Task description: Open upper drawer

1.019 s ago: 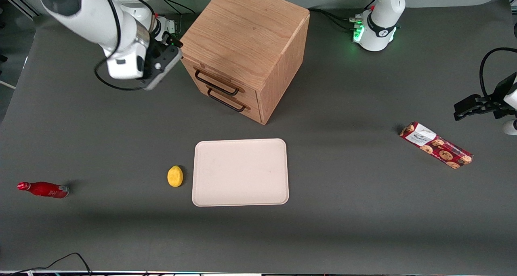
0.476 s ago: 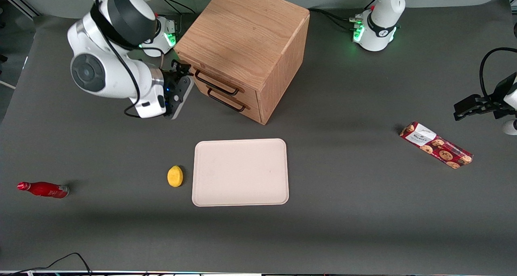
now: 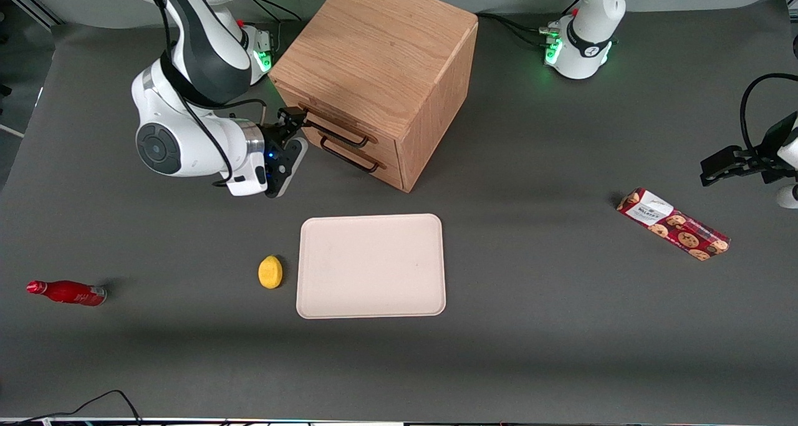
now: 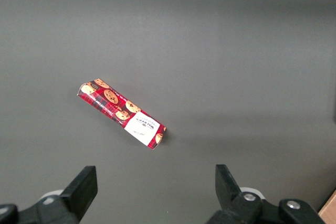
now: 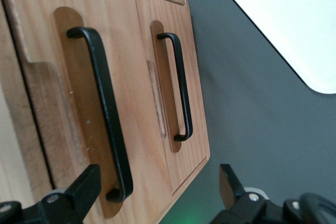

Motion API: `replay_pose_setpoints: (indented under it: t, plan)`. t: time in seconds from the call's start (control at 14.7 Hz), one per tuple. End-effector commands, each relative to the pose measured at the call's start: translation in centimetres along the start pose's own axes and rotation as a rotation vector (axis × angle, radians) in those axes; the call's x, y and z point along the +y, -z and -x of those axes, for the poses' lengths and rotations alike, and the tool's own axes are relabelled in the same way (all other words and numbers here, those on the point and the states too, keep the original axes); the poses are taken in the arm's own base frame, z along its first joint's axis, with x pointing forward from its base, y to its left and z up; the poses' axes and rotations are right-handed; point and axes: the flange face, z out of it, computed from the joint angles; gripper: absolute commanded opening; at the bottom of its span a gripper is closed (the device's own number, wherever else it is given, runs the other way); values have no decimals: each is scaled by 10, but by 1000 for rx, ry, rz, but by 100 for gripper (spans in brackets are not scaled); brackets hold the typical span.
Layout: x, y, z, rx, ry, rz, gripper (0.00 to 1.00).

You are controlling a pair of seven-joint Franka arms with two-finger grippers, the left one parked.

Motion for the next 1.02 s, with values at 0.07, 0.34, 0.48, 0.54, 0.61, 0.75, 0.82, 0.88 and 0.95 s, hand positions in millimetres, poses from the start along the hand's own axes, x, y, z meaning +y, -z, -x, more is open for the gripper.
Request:
replay_pose_setpoints:
  t: [0.07, 0.34, 0.48, 0.54, 0.61, 0.75, 0.82, 0.88, 0.95]
  plan:
    - [-6, -13, -2, 33, -54, 0, 100]
    - [-18, -17, -9, 44, -79, -17, 100]
    - [-25, -22, -12, 41, -72, -15, 100]
    - [-23, -28, -11, 44, -76, -12, 100]
    - [-24, -31, -12, 49, -74, -6, 100]
    - [-26, -39, -15, 58, -85, 0, 100]
    - [-24, -42, -15, 63, -89, 0, 100]
    - [-22, -45, -14, 66, -92, 5, 100]
    - [-21, -48, -15, 72, -93, 10, 100]
